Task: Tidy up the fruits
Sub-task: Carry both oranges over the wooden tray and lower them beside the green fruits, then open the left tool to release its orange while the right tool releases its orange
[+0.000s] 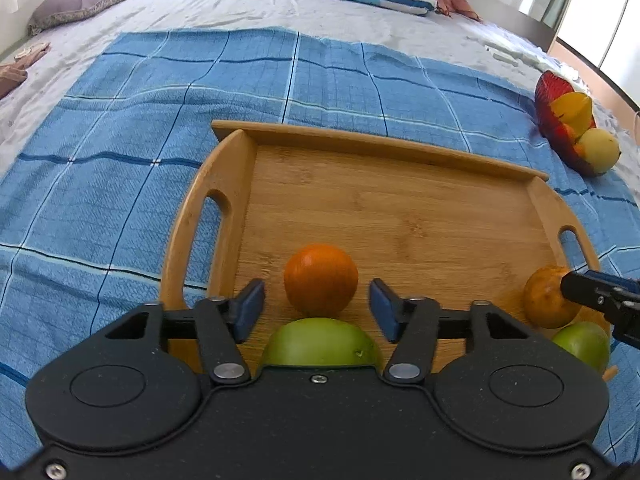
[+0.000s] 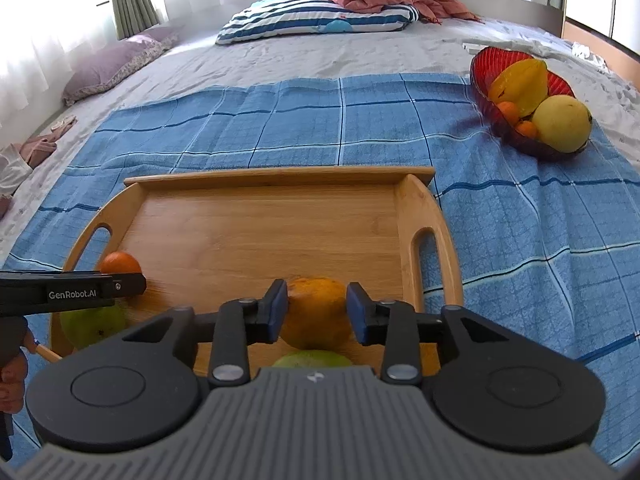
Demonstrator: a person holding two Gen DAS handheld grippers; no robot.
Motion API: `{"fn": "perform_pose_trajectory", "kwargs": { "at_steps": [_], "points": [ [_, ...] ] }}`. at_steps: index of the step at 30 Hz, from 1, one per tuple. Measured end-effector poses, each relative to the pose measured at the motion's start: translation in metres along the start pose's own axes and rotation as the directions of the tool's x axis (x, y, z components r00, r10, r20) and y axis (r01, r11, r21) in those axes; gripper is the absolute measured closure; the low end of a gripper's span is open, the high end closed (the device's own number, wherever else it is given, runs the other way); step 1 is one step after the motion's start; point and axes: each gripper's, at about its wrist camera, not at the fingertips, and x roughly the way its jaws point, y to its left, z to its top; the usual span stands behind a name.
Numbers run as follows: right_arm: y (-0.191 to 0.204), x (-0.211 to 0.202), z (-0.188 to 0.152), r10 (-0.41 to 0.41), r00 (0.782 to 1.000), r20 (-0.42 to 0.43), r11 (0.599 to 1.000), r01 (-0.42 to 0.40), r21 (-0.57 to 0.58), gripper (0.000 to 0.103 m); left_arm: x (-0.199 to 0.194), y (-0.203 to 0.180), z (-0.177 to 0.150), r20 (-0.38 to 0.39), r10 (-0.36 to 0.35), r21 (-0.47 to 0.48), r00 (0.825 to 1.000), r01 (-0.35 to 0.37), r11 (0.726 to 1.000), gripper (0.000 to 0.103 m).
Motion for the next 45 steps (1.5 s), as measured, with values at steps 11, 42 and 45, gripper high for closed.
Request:
{"fn": "perform_pose_trajectory", "kwargs": {
  "at_steps": [11,42,45],
  "points": [
    [-0.007,0.003,-0.007,0.015,1.000,-0.008,1.000,-0.015,0.024,0.029,-0.021,-0.001,-0.010,0.068,0.003,0.054,0.998,-0.006,0.999,0.007],
    [-0.006,-0.080,-0.079,0.117,0.940,0.321,0.993,-0.105,-0.056,0.000,-0.121,-0.007,-0.119,0.289,-0.123,0.161,0.949,0.079,0.984,0.000],
    [-0.004,-0.083,-0.092,0.118,0.935,0.333,0.992,-0.099,-0.073,0.000,-0.124,-0.006,-0.131,0.293,-0.134,0.156,0.947,0.091,0.984,0.000]
  ]
}}
